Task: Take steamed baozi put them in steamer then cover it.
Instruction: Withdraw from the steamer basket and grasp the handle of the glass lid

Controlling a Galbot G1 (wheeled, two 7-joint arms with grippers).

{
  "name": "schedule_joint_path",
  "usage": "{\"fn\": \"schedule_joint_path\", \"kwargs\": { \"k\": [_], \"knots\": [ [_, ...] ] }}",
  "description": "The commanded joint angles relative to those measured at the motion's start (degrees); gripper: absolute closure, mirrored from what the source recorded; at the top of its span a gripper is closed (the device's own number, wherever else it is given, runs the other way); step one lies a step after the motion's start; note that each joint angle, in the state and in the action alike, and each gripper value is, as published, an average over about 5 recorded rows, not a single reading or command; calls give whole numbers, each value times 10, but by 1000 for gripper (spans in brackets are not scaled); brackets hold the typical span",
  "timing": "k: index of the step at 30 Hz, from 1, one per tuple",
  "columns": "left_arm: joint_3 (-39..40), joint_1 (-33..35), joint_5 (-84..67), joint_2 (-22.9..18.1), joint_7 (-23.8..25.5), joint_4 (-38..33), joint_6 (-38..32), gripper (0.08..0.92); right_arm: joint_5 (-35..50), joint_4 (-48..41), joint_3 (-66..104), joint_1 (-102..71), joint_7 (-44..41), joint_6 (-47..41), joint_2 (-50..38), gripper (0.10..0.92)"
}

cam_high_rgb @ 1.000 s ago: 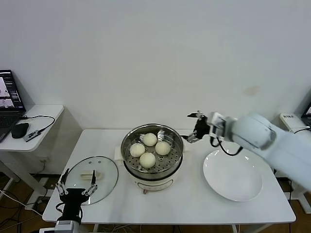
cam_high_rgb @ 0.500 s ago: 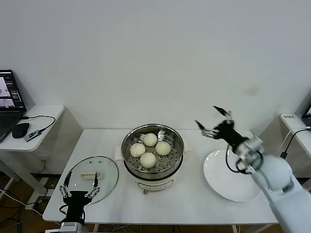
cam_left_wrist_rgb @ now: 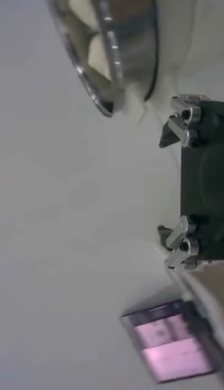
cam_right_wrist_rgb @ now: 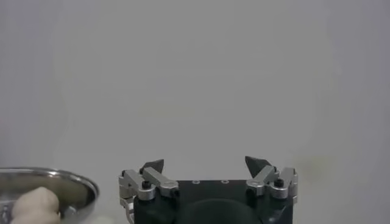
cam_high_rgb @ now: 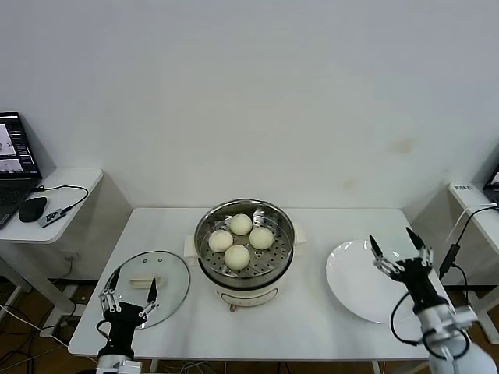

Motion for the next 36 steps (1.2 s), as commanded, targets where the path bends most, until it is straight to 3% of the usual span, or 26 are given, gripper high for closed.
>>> {"fn": "schedule_joint_path", "kwargs": {
  "k": [1, 8, 16, 24, 36],
  "knots": [
    [-27, -27, 382, 47, 21, 79, -44, 177, -5, -31, 63, -81, -13, 91, 96, 203],
    [-19, -79, 475, 91, 54, 150, -7, 177, -35, -40, 49, -89, 3, 87, 120, 203],
    [-13, -170, 492, 112, 70, 240, 27, 177, -64, -30, 42, -101, 5, 90, 141, 203],
    [4, -214, 468, 130, 71, 269, 28, 177, -75, -19, 41, -114, 3, 92, 156, 203],
    [24, -228, 457, 126, 76, 281, 27, 177, -75, -24, 45, -113, 2, 92, 161, 203]
  ]
}}
